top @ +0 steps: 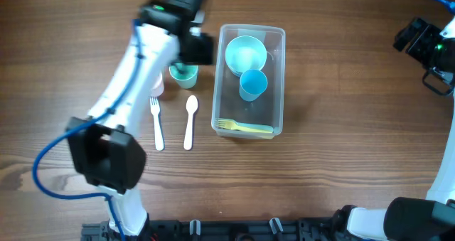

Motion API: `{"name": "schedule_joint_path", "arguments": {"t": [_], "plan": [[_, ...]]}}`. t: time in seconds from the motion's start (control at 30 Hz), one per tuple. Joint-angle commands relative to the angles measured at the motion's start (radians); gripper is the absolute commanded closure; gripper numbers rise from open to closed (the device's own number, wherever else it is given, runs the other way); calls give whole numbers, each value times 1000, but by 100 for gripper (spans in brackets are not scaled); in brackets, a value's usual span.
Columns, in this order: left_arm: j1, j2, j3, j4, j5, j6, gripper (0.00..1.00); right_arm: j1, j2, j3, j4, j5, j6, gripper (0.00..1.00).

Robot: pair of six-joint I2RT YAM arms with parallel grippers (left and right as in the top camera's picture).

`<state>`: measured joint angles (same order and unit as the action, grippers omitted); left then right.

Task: Pack container
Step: 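Grasp the pink cup with the left gripper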

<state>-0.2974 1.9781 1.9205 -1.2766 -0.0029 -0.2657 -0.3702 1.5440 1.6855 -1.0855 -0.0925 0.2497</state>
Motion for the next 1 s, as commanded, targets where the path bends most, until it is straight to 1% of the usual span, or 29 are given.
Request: {"name": "schedule_joint_path", "arguments": {"t": [0.0, 0.17, 0.2, 0.23, 0.37, 0.43, 0.47, 0.53, 0.57, 0.67, 0.7, 0.73, 0.77, 0.83, 0.9, 0.97], "plan": [[134, -3, -25, -51, 9, -39, 23, 0, 10, 1, 0, -5, 15, 0], [298, -3, -180, 9, 29, -34, 26, 0, 10, 1, 0, -5, 15, 0], [318, -3, -212, 37, 32, -34, 25, 0, 10, 1, 0, -5, 15, 0], [345, -3, -287, 113, 32, -30, 24, 0, 10, 1, 0, -5, 15, 0], [355, -3, -396, 229, 32, -30, 22, 0, 10, 1, 0, -5, 15, 0], [355, -2, -431, 278, 32, -30, 28, 0, 10, 1, 0, -5, 15, 0], [355, -2, -444, 298, 32, -30, 34, 0, 10, 1, 0, -5, 15, 0], [355, -2, -462, 328, 32, -31, 55, 0, 10, 1, 0, -5, 15, 0], [355, -2, -462, 336, 32, -31, 68, 0, 10, 1, 0, -5, 15, 0], [354, -3, -461, 350, 47, -30, 78, 0, 10, 1, 0, -5, 15, 0], [354, -6, -459, 349, 48, -26, 89, 0, 10, 1, 0, -5, 15, 0], [354, -10, -457, 346, 48, -26, 94, 0, 10, 1, 0, -5, 15, 0], [354, -16, -454, 345, 50, -19, 96, 0, 10, 1, 0, -5, 15, 0], [354, -50, -425, 319, 66, 26, 96, 0, 10, 1, 0, -5, 15, 0], [354, -100, -376, 273, 66, 26, 96, 0, 10, 1, 0, -5, 15, 0], [342, -186, -296, 216, 78, 27, 96, 0, 10, 1, 0, -5, 15, 0]]}}
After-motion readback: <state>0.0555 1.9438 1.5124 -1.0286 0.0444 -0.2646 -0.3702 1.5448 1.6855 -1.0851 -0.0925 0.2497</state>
